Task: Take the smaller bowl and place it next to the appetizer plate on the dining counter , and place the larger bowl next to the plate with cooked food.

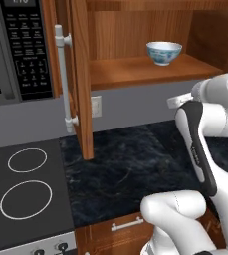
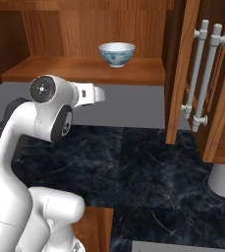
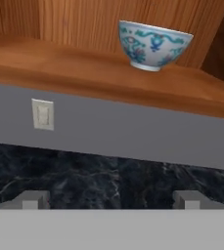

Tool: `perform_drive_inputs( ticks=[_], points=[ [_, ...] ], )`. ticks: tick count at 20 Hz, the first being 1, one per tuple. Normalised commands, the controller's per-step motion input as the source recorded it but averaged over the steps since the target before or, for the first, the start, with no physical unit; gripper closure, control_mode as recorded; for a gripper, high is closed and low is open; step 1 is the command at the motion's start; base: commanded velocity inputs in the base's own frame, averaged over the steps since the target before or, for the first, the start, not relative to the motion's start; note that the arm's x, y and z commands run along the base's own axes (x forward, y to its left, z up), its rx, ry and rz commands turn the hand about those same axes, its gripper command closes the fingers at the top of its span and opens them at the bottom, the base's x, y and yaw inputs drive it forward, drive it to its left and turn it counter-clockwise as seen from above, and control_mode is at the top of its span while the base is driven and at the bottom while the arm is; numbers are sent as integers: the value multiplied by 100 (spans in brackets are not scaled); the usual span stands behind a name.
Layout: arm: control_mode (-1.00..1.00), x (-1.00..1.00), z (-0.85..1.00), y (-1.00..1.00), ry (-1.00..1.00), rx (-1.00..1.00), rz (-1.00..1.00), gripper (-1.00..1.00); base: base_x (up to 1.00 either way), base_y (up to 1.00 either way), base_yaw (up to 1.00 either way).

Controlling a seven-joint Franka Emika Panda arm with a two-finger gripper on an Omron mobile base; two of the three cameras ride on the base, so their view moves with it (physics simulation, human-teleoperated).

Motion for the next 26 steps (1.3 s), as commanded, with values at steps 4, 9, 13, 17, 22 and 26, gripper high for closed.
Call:
perform_drive_inputs(
  ticks=[4, 9, 13, 17, 22, 26],
  points=[
    [-100, -2, 84, 0, 0, 0, -11, -100, 0, 0, 0],
    [-100, -26, 16, 2, -6, 8, -14, -100, 0, 0, 0],
    [-100, -39, 0, 0, -23, 26, -17, -100, 0, 0, 0],
    [-100, -27, 0, 12, -27, 27, -14, -100, 0, 0, 0],
    [-100, -1, 37, 1, -7, 34, -7, -100, 0, 0, 0],
    [-100, 0, 74, 0, 5, 39, 0, -100, 0, 0, 0]
  ],
)
